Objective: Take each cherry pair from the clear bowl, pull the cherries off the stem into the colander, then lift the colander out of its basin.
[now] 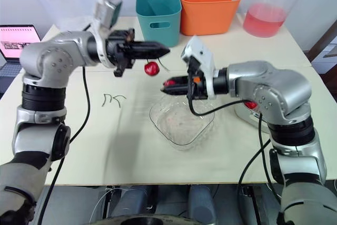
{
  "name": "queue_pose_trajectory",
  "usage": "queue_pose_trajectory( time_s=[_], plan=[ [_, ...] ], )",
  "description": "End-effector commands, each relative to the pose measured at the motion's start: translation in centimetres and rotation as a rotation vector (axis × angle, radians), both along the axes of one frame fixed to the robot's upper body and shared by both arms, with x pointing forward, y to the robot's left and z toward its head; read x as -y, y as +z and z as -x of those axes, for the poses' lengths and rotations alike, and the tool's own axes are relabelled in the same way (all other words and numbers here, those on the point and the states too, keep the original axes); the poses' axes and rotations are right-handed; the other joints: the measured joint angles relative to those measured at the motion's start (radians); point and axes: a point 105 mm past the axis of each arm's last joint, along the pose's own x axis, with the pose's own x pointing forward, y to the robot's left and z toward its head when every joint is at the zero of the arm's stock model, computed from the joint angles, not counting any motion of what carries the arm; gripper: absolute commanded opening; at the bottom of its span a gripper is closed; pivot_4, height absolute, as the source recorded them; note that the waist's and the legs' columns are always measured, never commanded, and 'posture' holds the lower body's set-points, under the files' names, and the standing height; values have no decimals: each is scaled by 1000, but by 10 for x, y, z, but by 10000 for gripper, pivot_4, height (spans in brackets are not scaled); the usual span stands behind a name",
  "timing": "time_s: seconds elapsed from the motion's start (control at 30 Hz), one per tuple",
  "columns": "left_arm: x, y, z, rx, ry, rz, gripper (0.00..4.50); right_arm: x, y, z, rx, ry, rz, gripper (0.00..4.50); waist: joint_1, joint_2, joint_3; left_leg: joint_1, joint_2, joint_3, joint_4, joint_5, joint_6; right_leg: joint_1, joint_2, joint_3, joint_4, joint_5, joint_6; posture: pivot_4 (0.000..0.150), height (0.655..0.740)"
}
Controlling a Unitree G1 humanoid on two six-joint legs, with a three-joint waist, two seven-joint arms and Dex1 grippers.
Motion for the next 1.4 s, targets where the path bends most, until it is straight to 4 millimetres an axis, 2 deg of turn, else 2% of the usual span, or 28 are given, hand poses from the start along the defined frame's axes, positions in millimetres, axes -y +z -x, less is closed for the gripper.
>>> queue_pose_trajectory(
  time_s=[0.03, 0.27, 0.4, 0.53, 0.6, 0.7, 0.8, 0.93, 1.1, 1.2, 1.37, 1.4],
  plan=[
    [-2, 11, 6, 42, -11, 21, 0, 0, 10, 2, 54, 12, 1, 4996, -1, 0, 0, 0, 0, 0, 0, 0, 0, 0, 0, 0, 0, 0, 0, 1500, 7400],
    [-2, 4, 2, 52, 15, 1, 0, 9, 13, 0, 58, -33, -18, 4996, 3, 0, 0, 0, 0, 0, 0, 0, 0, 0, 0, 0, 0, 0, 0, 1500, 7400],
    [-1, -7, -1, 71, 36, -43, 0, 19, 21, -2, 76, -82, -39, 4996, 3, 0, 0, 0, 0, 0, 0, 0, 0, 0, 0, 0, 0, 0, 0, 1500, 7400],
    [1, -20, -5, 115, 78, -90, 0, 57, 33, -8, 156, -229, -36, 4996, 10, 0, 0, 0, 0, 0, 0, 0, 0, 1, 0, 0, 0, 0, 0, 1500, 7400],
    [1, -23, -7, 125, 89, -94, 0, 82, 34, -14, 194, -329, -1, 4996, 11, 0, 0, 0, 0, 0, 0, 0, 0, 1, 0, 0, -1, 0, 0, 1500, 7400],
    [3, -27, -3, 131, 79, -98, 0, 145, 26, -20, 232, -540, 136, 4996, 13, 0, 0, 0, -1, 0, 0, 0, 0, 1, 0, 0, -1, 0, 0, 1500, 7400],
    [6, -31, 0, 128, 64, -98, 0, 187, 14, -19, 230, -659, 246, 4996, 9, 0, 0, 0, -1, 2, 0, 0, 1, 2, 0, 0, -1, 0, 0, 1500, 7400],
    [8, -34, 1, 121, 60, -93, 0, 220, 2, -23, 224, -773, 301, 4996, -3, 0, 0, 2, 0, 4, 0, 0, 1, 2, 1, 0, -1, 0, 0, 1500, 7400],
    [9, -36, 2, 114, 54, -94, 0, 235, -9, -33, 215, -852, 293, 4996, 3, 0, 0, 2, 1, 4, 0, 0, 1, 2, 1, 1, -1, 0, 0, 1500, 7400],
    [7, -36, 3, 111, 58, -94, 0, 237, -15, -34, 192, -853, 296, 19105, 6, 0, 0, 2, 1, 4, 0, 0, 1, 2, 0, 1, -1, 0, 0, 1500, 7400],
    [3, -34, 0, 106, 79, -83, 0, 237, -1, -36, 210, -856, 265, 44154, 7, 0, 0, 1, 1, 4, 1, 0, 1, 2, 0, 1, -1, 0, 0, 1500, 7400],
    [2, -33, 0, 105, 83, -80, 0, 237, 4, -37, 220, -853, 256, 44154, 7, 0, 0, 1, 1, 3, 1, 0, 1, 2, 0, 0, -1, 0, 0, 1500, 7400]
  ],
)
